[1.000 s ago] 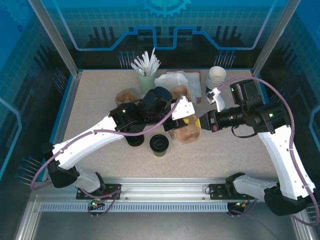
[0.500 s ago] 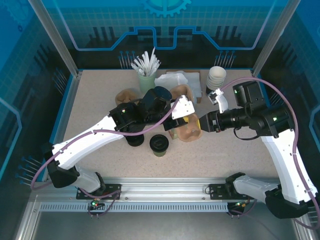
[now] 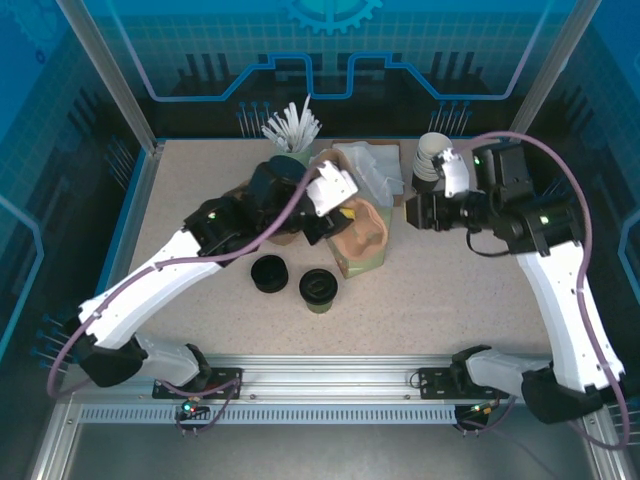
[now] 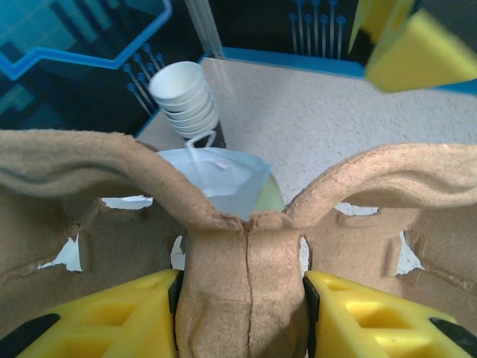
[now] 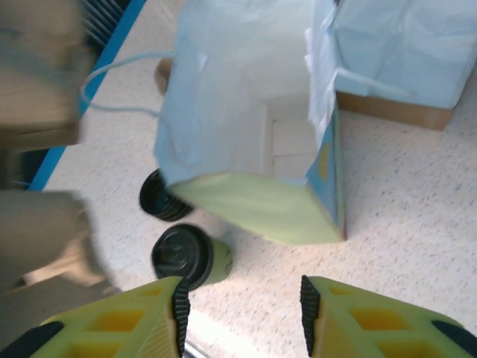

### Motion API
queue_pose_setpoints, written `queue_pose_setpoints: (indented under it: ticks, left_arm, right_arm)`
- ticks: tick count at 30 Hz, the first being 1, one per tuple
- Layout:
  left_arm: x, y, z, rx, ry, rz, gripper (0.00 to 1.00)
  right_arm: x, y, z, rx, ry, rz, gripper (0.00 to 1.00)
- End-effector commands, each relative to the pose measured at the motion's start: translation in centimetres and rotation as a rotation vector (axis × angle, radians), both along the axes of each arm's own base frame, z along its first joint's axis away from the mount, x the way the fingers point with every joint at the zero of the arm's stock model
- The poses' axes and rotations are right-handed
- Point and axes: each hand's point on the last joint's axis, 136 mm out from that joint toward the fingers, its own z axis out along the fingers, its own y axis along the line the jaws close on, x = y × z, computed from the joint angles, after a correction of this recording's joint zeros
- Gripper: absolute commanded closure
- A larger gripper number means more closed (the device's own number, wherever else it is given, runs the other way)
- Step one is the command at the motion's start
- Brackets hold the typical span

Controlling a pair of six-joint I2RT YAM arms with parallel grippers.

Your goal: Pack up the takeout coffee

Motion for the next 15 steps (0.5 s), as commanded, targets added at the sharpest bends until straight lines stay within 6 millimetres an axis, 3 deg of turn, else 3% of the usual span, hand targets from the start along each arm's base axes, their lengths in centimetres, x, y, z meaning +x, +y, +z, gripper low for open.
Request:
queue_pose_setpoints:
  ticks: [1,8,15]
  left_arm:
    - [-0.2,2.5,1.0,-0.079,0.043,0.083,0.55]
    - [0.3,6.0,1.2,-0.16,0.093,0.2,0.56]
    - [0.2,7.0,1.2,-0.177,0.106,0.225,0.56]
  right_arm:
    - [4.4,0.5,0.9,-0.012,-0.073,-0.015,0.55]
    - [10.3,1.7,-1.7,-0.105,-0.04,0.008,0.55]
    - [13.4,1.6,-5.1,-0.233,0.039,-0.011,0.54]
